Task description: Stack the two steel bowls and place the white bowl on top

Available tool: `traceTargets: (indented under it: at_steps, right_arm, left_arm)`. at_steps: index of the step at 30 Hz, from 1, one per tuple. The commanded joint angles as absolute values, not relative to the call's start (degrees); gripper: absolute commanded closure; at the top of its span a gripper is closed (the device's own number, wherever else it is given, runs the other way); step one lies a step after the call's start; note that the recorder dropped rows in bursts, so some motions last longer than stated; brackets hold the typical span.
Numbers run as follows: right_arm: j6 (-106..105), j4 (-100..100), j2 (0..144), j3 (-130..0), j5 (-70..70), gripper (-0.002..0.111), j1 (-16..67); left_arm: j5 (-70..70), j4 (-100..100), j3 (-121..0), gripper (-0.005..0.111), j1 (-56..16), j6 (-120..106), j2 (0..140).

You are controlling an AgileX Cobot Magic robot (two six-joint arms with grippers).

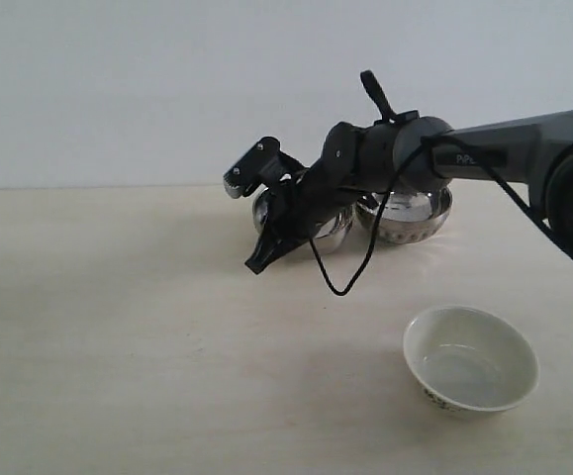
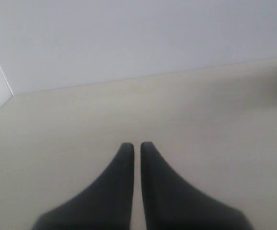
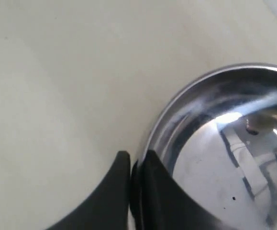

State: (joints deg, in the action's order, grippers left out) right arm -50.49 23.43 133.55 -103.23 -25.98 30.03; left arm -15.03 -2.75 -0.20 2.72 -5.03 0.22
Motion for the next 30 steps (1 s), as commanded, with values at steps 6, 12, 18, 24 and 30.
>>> traceTargets:
  at_steps: [6,12,18,24,30]
  right_arm:
    - [-50.0,23.3,126.0,-103.6,-34.6,0.108,34.3]
    - [-43.0,22.4,124.4,-103.6,-43.4,0.108,35.0]
    - [-37.9,18.1,124.6,-102.6,-46.9,0.108,38.7]
    - [-32.3,17.6,124.6,-102.2,-42.3,0.108,41.0]
    - [-30.1,17.7,124.6,-97.2,-36.7,0.108,41.1]
  left_arm:
    - [-14.7,-2.4,0.0,0.103,2.7,-4.5,0.0]
    - [-14.7,-2.4,0.0,0.103,2.7,-4.5,0.0]
    - [-14.7,-2.4,0.0,0.103,2.7,-4.5,0.0]
    - [-14.7,-2.4,0.0,0.103,2.7,-4.5,0.0]
    - [-14.7,-2.4,0.0,0.103,2.7,-4.5,0.0]
